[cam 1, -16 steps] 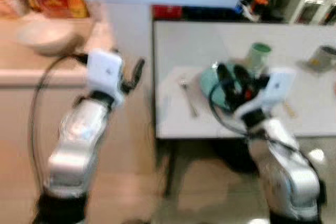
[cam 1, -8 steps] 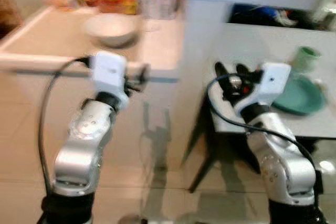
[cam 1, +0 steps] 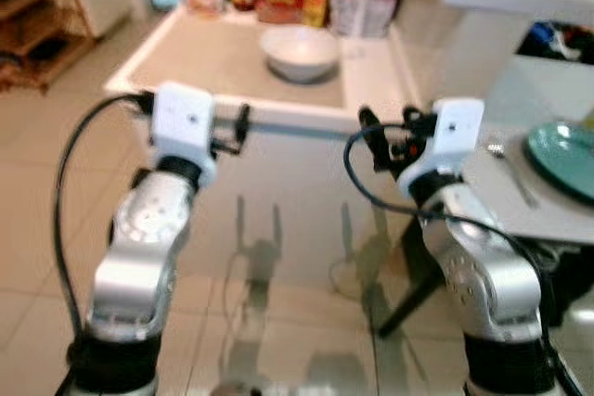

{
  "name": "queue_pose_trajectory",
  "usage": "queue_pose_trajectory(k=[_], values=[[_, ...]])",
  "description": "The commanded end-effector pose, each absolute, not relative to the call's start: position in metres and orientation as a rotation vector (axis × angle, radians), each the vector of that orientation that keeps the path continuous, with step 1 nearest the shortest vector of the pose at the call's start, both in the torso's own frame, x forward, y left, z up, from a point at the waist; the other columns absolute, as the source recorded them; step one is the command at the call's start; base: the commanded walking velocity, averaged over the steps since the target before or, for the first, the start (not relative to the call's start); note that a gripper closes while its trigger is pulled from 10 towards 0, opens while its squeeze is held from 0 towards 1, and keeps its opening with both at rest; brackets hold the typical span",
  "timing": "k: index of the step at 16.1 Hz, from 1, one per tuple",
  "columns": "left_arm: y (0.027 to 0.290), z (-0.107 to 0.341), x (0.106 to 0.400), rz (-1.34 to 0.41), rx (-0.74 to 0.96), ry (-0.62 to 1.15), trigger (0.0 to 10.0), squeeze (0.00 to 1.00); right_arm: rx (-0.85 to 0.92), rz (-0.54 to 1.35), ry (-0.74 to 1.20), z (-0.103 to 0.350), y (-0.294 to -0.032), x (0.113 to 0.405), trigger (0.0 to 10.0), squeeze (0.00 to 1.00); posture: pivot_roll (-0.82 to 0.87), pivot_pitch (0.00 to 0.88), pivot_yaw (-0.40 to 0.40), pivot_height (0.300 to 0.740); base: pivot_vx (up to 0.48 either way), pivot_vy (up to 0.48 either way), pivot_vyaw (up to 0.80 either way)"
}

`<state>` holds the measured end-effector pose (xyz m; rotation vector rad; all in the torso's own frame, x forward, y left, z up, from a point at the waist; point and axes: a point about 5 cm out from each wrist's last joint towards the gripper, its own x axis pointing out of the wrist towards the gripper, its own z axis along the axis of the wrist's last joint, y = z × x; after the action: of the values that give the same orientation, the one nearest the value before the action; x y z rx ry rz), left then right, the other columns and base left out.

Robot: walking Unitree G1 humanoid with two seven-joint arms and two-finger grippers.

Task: Setting the table

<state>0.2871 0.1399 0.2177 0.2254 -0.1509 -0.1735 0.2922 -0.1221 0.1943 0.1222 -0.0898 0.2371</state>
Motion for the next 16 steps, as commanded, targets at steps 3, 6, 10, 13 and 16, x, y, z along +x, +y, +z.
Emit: queue_pose_trajectory(k=[3, 6, 10, 13, 16], values=[[0.139, 0.222, 0.286, -0.191, 0.25, -0.171, 10.0, 0.0, 0.149, 0.189, -0.099, 0.198, -0.127, 0.299, 10.0, 0.0, 0.11, 0.008, -0.08, 0.74, 0.425, 0.0, 0.53], [0.137, 0.222, 0.287, -0.207, 0.268, -0.169, 10.0, 0.0, 0.14, 0.17, -0.106, 0.198, -0.132, 0.3, 10.0, 0.0, 0.11, 0.008, -0.075, 0.74, 0.431, 0.0, 0.0], [0.133, 0.221, 0.287, -0.233, 0.275, -0.168, 10.0, 0.0, 0.178, 0.118, -0.116, 0.2, -0.14, 0.3, 10.0, 0.0, 0.1, 0.005, -0.069, 0.74, 0.432, 0.0, -0.3], [0.132, 0.222, 0.288, -0.244, 0.28, -0.171, 10.0, 0.0, 0.171, 0.098, -0.131, 0.204, -0.146, 0.302, 10.0, 0.0, 0.1, 0.004, -0.069, 0.74, 0.435, 0.0, -0.53], [0.132, 0.223, 0.288, -0.244, 0.285, -0.176, 10.0, 0.0, 0.148, 0.135, -0.127, 0.207, -0.147, 0.304, 10.0, 0.0, 0.11, 0.005, -0.07, 0.74, 0.431, 0.0, 0.0]])
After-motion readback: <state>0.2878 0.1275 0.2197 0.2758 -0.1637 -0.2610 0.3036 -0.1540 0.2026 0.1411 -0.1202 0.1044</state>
